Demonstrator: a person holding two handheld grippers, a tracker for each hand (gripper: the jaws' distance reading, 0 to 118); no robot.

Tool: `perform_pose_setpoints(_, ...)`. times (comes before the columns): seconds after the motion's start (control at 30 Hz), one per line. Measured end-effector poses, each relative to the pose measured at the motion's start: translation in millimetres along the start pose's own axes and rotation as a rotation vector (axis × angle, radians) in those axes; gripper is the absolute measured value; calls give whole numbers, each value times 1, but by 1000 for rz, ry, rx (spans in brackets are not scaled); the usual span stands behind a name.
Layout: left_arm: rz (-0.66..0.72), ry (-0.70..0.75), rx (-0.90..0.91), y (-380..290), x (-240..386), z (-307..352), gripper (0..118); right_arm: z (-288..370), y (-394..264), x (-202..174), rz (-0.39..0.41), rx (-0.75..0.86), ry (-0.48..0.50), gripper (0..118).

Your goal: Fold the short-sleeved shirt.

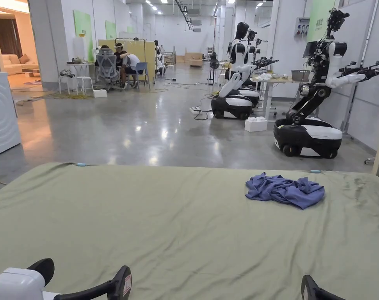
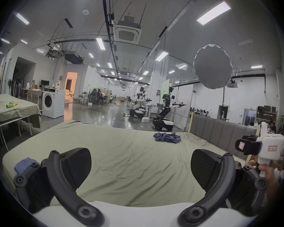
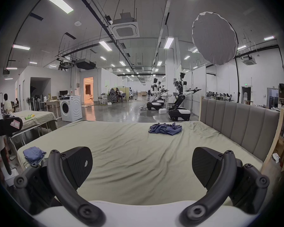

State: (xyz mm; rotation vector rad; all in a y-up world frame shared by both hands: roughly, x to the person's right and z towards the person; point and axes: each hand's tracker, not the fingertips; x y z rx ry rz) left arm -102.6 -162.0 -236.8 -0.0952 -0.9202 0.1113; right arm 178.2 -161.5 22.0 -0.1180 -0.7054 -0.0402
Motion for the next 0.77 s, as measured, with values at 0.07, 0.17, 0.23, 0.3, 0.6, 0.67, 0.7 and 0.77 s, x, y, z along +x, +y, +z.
perform_pose_setpoints(0.07, -3, 15, 18, 0, 3, -1, 118, 1, 1, -3, -5, 0, 7, 118)
perform_pose_setpoints(0.17, 27, 58, 40, 2, 3, -1, 118, -1, 1, 0, -4, 3, 11, 118)
perform_pose_setpoints(0.23, 41, 65, 6, 5, 3, -5, 118, -2, 0, 1, -1, 4, 18, 118)
perform_pose_setpoints(0.3, 32, 71, 2, 4, 4, -7, 118, -3, -1, 4, -1, 7, 24, 118)
perform_pose_setpoints(0.6, 91, 87, -52, -3, 2, -18, 118, 3, 5, -5, -6, 16, 38, 118)
perform_pose_setpoints(0.67, 88, 87, -45, -3, 2, -17, 118, 4, 6, -4, -3, 23, 36, 118)
perform_pose_setpoints(0.7, 90, 91, -50, -2, 2, -18, 118, 4, 6, -4, -4, 26, 38, 118)
perform_pose_setpoints(0.77, 101, 85, -38, -3, 2, -16, 118, 4, 7, -3, -11, 27, 38, 118)
